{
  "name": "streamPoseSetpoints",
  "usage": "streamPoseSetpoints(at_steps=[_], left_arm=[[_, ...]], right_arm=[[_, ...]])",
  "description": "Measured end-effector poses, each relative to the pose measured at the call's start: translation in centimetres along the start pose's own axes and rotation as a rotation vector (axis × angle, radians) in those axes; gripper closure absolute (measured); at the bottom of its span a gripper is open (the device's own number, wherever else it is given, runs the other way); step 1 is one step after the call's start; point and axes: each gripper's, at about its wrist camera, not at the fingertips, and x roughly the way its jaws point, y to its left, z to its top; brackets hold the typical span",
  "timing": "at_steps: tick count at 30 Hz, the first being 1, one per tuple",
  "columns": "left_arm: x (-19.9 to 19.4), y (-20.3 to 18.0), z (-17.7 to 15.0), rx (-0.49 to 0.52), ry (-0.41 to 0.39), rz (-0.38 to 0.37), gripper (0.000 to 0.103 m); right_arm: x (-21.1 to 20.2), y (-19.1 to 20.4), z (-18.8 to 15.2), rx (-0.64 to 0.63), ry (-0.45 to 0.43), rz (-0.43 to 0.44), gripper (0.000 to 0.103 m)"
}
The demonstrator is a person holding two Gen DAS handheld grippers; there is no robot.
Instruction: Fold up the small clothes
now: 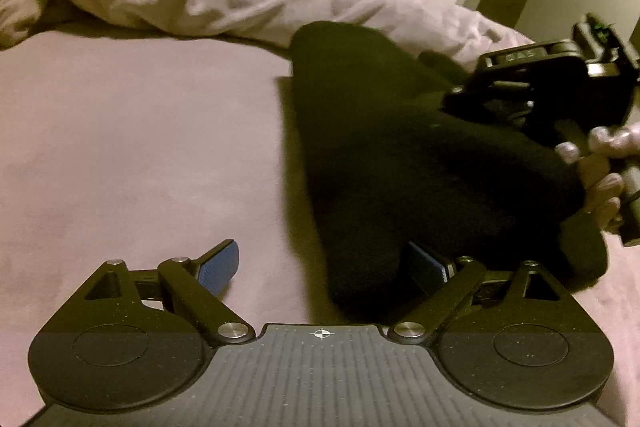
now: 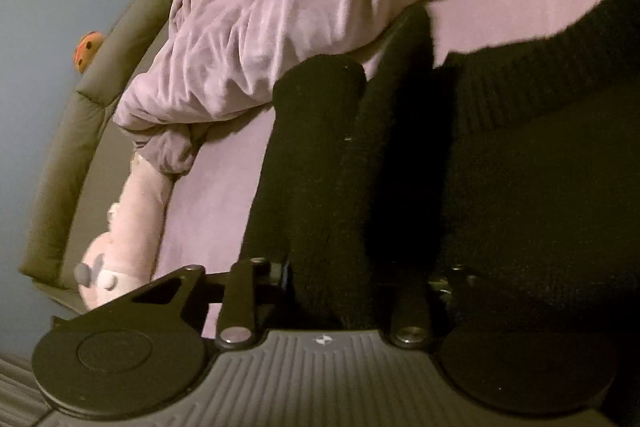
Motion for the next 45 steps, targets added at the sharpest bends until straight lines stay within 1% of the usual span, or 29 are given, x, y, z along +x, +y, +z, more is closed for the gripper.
streamPoseSetpoints(at_steps=[3,5,7,8,11,15,17,19,20,22,24,25,26,27,29,30,31,32,33,34,35,36,37,38,39,40,41,43,45], left_arm=[[-0.2,0.8,0.0,-0.04,0.015,0.013,0.007],[-0.6,1.0,0.1,-0.045,0.018,0.027,0.007],[-0.9,1.3,0.1,-0.049,0.018,0.036,0.007],[-1.2,1.4,0.1,-0.053,0.019,0.041,0.007],[-2.1,1.6,0.0,-0.054,0.013,0.051,0.007],[-3.0,1.1,0.1,-0.001,-0.001,0.091,0.008],[-3.2,0.8,0.1,0.02,-0.002,0.099,0.008],[-3.1,0.4,0.1,0.025,0.0,0.084,0.008],[-3.0,0.1,0.0,0.024,0.004,0.078,0.008],[-2.5,-0.4,0.0,0.028,0.009,0.063,0.008],[-1.8,-1.3,0.1,0.037,0.015,0.06,0.008],[-1.4,-1.7,0.1,0.038,0.018,0.056,0.008],[-1.0,-2.1,0.3,0.036,0.023,0.044,0.008],[-0.7,-2.3,0.4,0.033,0.021,0.04,0.008],[0.1,-2.5,0.8,0.026,0.02,0.032,0.008],[0.5,-2.8,1.0,0.031,0.023,0.03,0.008],[0.7,-3.0,1.0,0.037,0.024,0.037,0.008],[0.9,-3.2,1.1,0.046,0.02,0.041,0.008],[1.0,-3.4,1.0,0.057,0.016,0.04,0.008],[1.2,-3.6,0.9,0.063,0.016,0.041,0.008],[1.3,-3.7,0.8,0.063,0.015,0.044,0.008],[1.3,-3.8,0.6,0.059,0.015,0.046,0.008],[1.3,-3.9,0.6,0.049,0.019,0.046,0.008],[1.4,-3.8,0.5,0.035,0.022,0.042,0.008],[1.3,-3.6,0.5,0.029,0.022,0.041,0.008],[1.2,-3.6,0.6,0.028,0.021,0.043,0.008],[1.1,-3.6,0.6,0.031,0.017,0.051,0.008],[0.7,-3.7,0.6,0.041,0.0,0.054,0.008],[0.3,-4.0,0.8,0.058,-0.023,0.039,0.008]], right_arm=[[-0.4,1.2,-0.5,-0.045,-0.03,-0.037,0.079],[-0.8,2.1,-0.7,-0.077,-0.052,-0.074,0.08],[-1.7,3.2,-1.1,-0.136,-0.083,-0.108,0.081],[-2.3,3.9,-1.2,-0.153,-0.102,-0.107,0.082],[-4.9,5.3,-1.7,-0.196,-0.168,-0.121,0.082],[-9.5,6.0,-2.6,-0.242,-0.271,-0.162,0.083],[-12.0,5.9,-3.3,-0.27,-0.319,-0.19,0.083],[-14.2,4.9,-4.2,-0.277,-0.353,-0.221,0.082],[-14.9,4.2,-4.7,-0.282,-0.365,-0.251,0.082],[-15.7,2.0,-5.6,-0.251,-0.357,-0.309,0.081],[-15.2,-1.1,-6.1,-0.193,-0.321,-0.359,0.078],[-14.7,-2.6,-6.3,-0.154,-0.301,-0.373,0.073],[-14.1,-4.1,-6.5,-0.111,-0.278,-0.376,0.065],[-13.8,-5.4,-6.7,-0.074,-0.253,-0.349,0.06],[-14.0,-7.0,-6.6,-0.006,-0.264,-0.267,0.032],[-14.5,-7.6,-6.5,0.039,-0.29,-0.215,0.03],[-15.2,-7.9,-6.2,0.071,-0.332,-0.184,0.026],[-16.1,-8.5,-5.7,0.101,-0.378,-0.137,0.019],[-16.6,-8.9,-5.1,0.129,-0.409,-0.098,0.016],[-16.7,-9.5,-4.3,0.168,-0.419,-0.056,0.011],[-16.3,-10.1,-3.5,0.208,-0.398,-0.014,0.011],[-15.7,-10.5,-2.9,0.249,-0.387,0.012,0.011],[-15.2,-10.9,-2.3,0.277,-0.388,0.023,0.018],[-14.7,-10.9,-1.6,0.285,-0.386,0.022,0.037],[-14.4,-10.5,-1.0,0.271,-0.387,0.005,0.05],[-14.2,-9.7,-0.5,0.234,-0.381,-0.021,0.074],[-13.4,-8.4,0.1,0.188,-0.381,-0.046,0.081],[-13.4,-5.5,0.7,0.044,-0.418,-0.096,0.084],[-14.3,-2.3,0.8,-0.13,-0.489,-0.134,0.085]])
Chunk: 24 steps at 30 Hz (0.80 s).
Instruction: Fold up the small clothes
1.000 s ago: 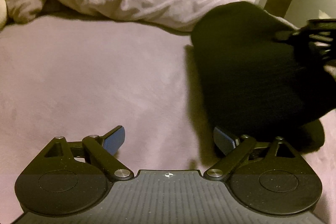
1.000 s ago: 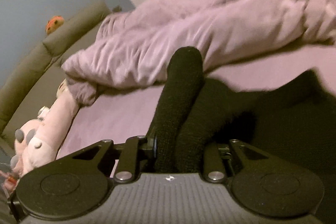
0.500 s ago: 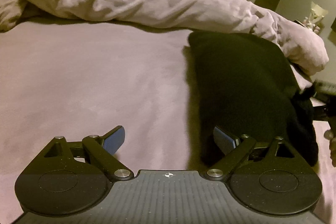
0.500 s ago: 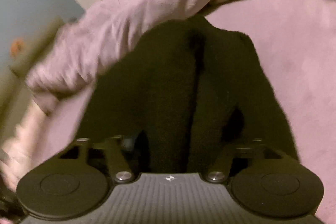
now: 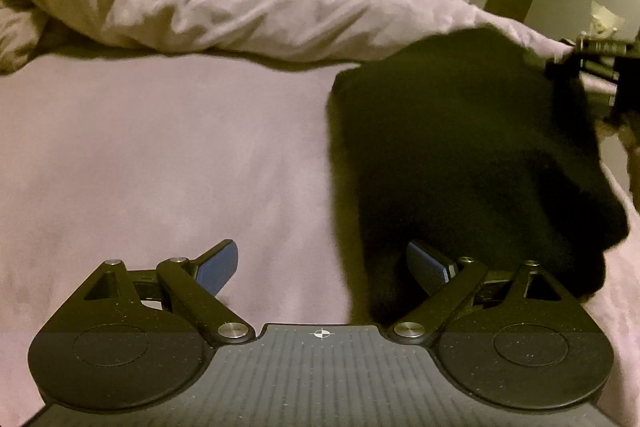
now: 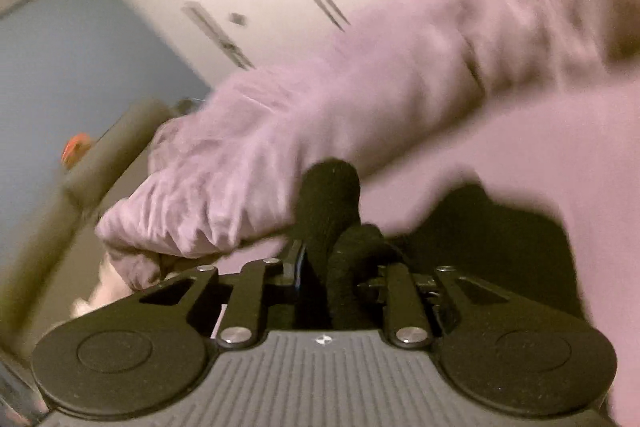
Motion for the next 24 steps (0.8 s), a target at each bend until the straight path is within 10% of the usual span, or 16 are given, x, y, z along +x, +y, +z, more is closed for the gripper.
streamPoseSetpoints(at_steps=[4,8,10,17,24], left_arm=[[-0.1,-1.2,-0.3,0.053,-0.018,-0.018,0.007],[1.0,-2.2,-1.3,0.068,0.02,-0.051,0.007],[1.3,-2.5,-1.6,0.068,0.028,-0.06,0.007],[2.2,-2.2,-1.9,0.026,0.045,-0.059,0.007],[0.3,-0.7,-2.5,0.04,0.047,-0.035,0.007]], right_arm=[[-1.7,1.9,-0.3,-0.328,-0.123,-0.143,0.091],[0.4,-4.2,-1.2,-0.1,0.094,-0.249,0.082],[-1.1,-3.9,-1.7,-0.139,0.033,-0.294,0.073],[-1.4,1.9,-1.2,-0.227,0.066,-0.089,0.049],[6.6,1.0,-2.7,-0.124,0.275,-0.163,0.04]])
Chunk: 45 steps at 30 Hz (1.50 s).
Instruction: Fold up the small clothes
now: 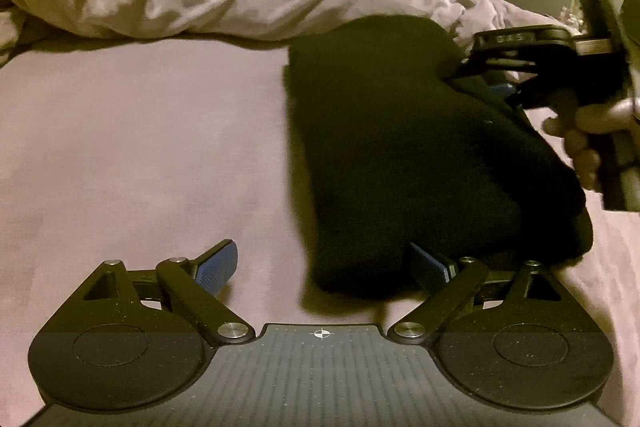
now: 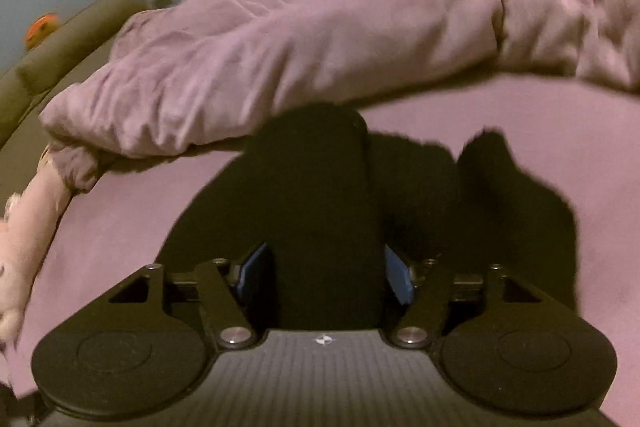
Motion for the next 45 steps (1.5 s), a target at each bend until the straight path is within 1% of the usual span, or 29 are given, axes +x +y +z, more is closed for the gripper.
streamPoseSetpoints(at_steps=[1,2,3,4,5,7,10,11,13,15,17,18,19,21,23,24,25,26,28,29,31,33,35,38,39,41,43,44,45], left_arm=[[-0.1,0.3,0.0,0.0,-0.002,0.005,0.007],[-0.2,0.6,0.0,-0.002,-0.004,0.01,0.007],[-0.3,0.9,0.0,-0.005,-0.007,0.011,0.007],[-0.3,1.0,0.1,-0.008,-0.009,0.013,0.007],[-0.2,1.1,0.2,-0.013,-0.011,0.018,0.007],[-0.4,1.1,0.5,-0.019,-0.018,0.021,0.007],[-1.5,0.9,1.3,-0.011,-0.071,0.059,0.007],[-2.0,0.7,1.6,-0.003,-0.094,0.068,0.007],[-2.3,0.4,2.2,0.009,-0.115,0.075,0.007],[-1.5,-0.2,2.8,0.008,-0.109,0.071,0.007],[0.2,-1.0,3.1,-0.002,-0.077,0.056,0.006],[1.4,-1.4,3.0,-0.009,-0.052,0.051,0.006],[2.5,-1.7,2.8,-0.015,-0.027,0.06,0.006],[3.6,-2.1,2.5,-0.009,-0.001,0.059,0.006],[3.4,-2.3,2.3,0.027,-0.015,0.075,0.006],[3.4,-2.3,2.3,0.051,-0.02,0.079,0.006],[3.4,-2.3,2.2,0.074,-0.023,0.092,0.006],[3.4,-2.3,2.2,0.085,-0.022,0.102,0.006],[3.7,-2.0,2.1,0.076,-0.015,0.105,0.006],[3.7,-1.7,2.1,0.062,-0.012,0.096,0.006],[3.7,-1.2,2.2,0.032,-0.003,0.08,0.006],[3.7,-0.9,2.3,0.003,0.007,0.068,0.006],[3.6,-1.0,2.3,0.005,0.006,0.071,0.006],[3.7,-1.4,2.4,0.023,0.002,0.083,0.006],[3.7,-1.4,2.4,0.023,0.003,0.084,0.006],[3.6,-1.5,2.4,0.023,0.008,0.086,0.006],[3.6,-1.6,2.5,0.023,0.013,0.091,0.006],[3.5,-1.6,2.6,0.025,0.013,0.092,0.006],[3.4,-1.7,2.6,0.03,0.01,0.093,0.006]], right_arm=[[0.6,0.3,-0.1,0.026,0.007,0.028,0.04],[1.0,0.5,-0.1,0.035,0.003,0.05,0.045],[1.0,0.9,-0.1,0.03,-0.007,0.058,0.053],[1.1,1.3,-0.2,0.02,-0.014,0.044,0.081],[1.3,1.6,-0.3,0.008,-0.015,0.032,0.083],[0.7,2.3,-0.2,-0.056,-0.035,-0.031,0.085],[-2.1,3.7,0.0,-0.174,-0.125,-0.087,0.087],[-3.3,3.4,0.1,-0.184,-0.163,-0.101,0.087],[-5.8,2.8,-0.5,-0.198,-0.222,-0.163,0.087],[-6.4,1.4,-1.2,-0.191,-0.229,-0.202,0.086],[-5.0,-0.8,-2.2,-0.1,-0.175,-0.221,0.084],[-3.9,-1.7,-2.9,-0.083,-0.148,-0.231,0.083],[-2.6,-2.6,-3.8,-0.081,-0.132,-0.248,0.079],[-1.7,-4.0,-4.8,-0.042,-0.163,-0.218,0.076],[-2.9,-4.9,-4.2,0.046,-0.179,-0.164,0.066],[-3.7,-4.9,-3.9,0.077,-0.187,-0.157,0.063],[-5.0,-4.5,-3.7,0.084,-0.211,-0.178,0.056],[-6.7,-3.9,-3.9,0.072,-0.26,-0.211,0.045],[-9.4,-2.6,-4.9,0.058,-0.325,-0.232,0.032],[-10.8,-2.0,-5.9,0.059,-0.346,-0.218,0.03],[-12.8,-1.8,-8.6,0.113,-0.354,-0.19,0.028],[-14.0,-2.5,-12.2,0.234,-0.313,-0.134,0.028],[-14.0,-3.1,-15.6,0.365,-0.26,-0.108,0.029],[-13.2,-3.8,-19.3,0.532,-0.248,-0.005,0.029],[-12.7,-4.1,-19.8,0.578,-0.248,0.025,0.029],[-12.0,-4.5,-20.5,0.635,-0.303,0.075,0.029],[-11.0,-5.0,-20.3,0.682,-0.32,0.064,0.03],[-10.7,-5.2,-20.3,0.716,-0.335,0.093,0.04],[-10.7,-5.2,-20.3,0.735,-0.335,0.108,0.047]])
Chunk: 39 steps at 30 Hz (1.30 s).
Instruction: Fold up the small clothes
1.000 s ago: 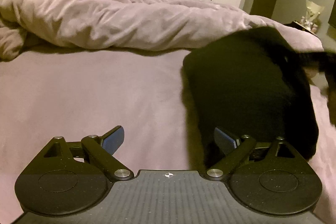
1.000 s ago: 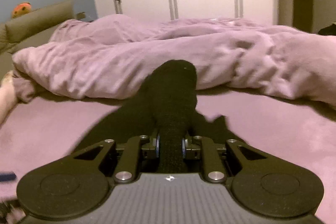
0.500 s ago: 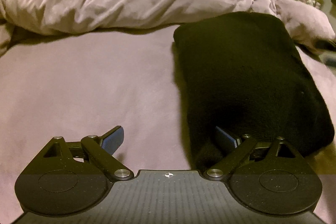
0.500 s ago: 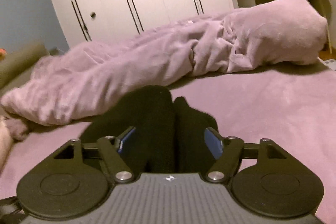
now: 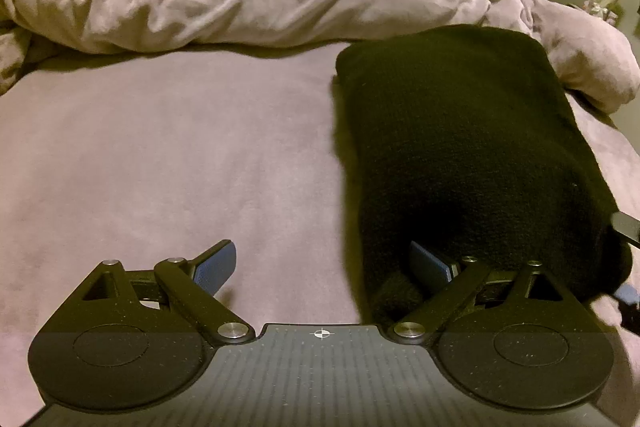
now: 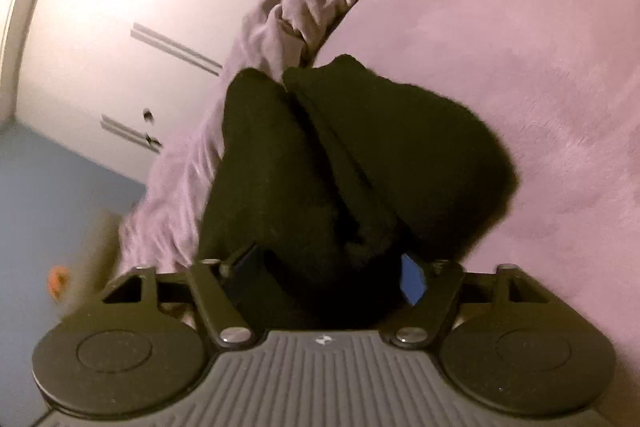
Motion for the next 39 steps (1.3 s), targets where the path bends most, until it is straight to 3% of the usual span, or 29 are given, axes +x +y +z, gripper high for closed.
streamPoseSetpoints(at_steps=[1,3,4,7,13,15,16,20,23,27,28,29,31,36,39], left_arm=[[-0.1,-0.2,0.0,0.012,-0.006,0.004,0.006],[-0.1,-0.6,0.0,0.042,-0.016,0.021,0.006],[0.0,-0.7,0.0,0.053,-0.018,0.026,0.006],[0.0,-0.9,0.1,0.057,-0.013,0.03,0.006],[-0.1,-1.0,0.2,0.069,-0.007,0.037,0.006],[-0.1,-1.0,0.2,0.067,-0.005,0.039,0.006],[0.0,-1.0,0.2,0.066,-0.004,0.041,0.006],[0.0,-1.0,0.3,0.062,0.001,0.034,0.006],[0.1,-1.0,0.3,0.058,0.002,0.036,0.006],[0.1,-1.0,0.3,0.065,0.002,0.037,0.006],[0.0,-0.9,0.3,0.062,0.002,0.04,0.006],[-0.1,-0.7,0.3,0.057,-0.001,0.041,0.006],[-0.4,-0.3,0.5,0.043,-0.013,0.039,0.006],[-0.8,-0.7,1.6,0.05,-0.063,0.09,0.006],[0.1,-2.2,2.0,0.04,-0.066,0.048,0.006]], right_arm=[[0.1,0.4,0.1,-0.001,0.0,0.015,0.057],[0.2,1.4,-0.1,-0.04,-0.019,0.025,0.059],[0.2,1.7,-0.2,-0.055,-0.028,0.032,0.057],[1.6,1.5,0.2,-0.021,-0.001,0.051,0.035],[3.8,0.3,0.9,0.114,0.041,0.131,0.034],[4.3,0.5,0.9,0.1,0.053,0.13,0.047],[4.4,0.6,0.8,0.085,0.058,0.121,0.062],[4.3,0.9,1.1,0.048,0.047,0.109,0.064],[4.5,1.6,1.1,0.008,0.04,0.09,0.051],[5.7,1.5,1.6,0.062,0.051,0.102,0.051],[5.9,1.4,1.8,0.077,0.054,0.11,0.066],[6.0,1.7,2.0,0.067,0.05,0.102,0.073],[5.1,3.7,2.8,-0.057,0.002,0.031,0.079],[-0.3,6.9,4.7,-0.241,-0.218,0.013,0.08],[-0.3,4.4,4.2,-0.273,-0.213,-0.12,0.077]])
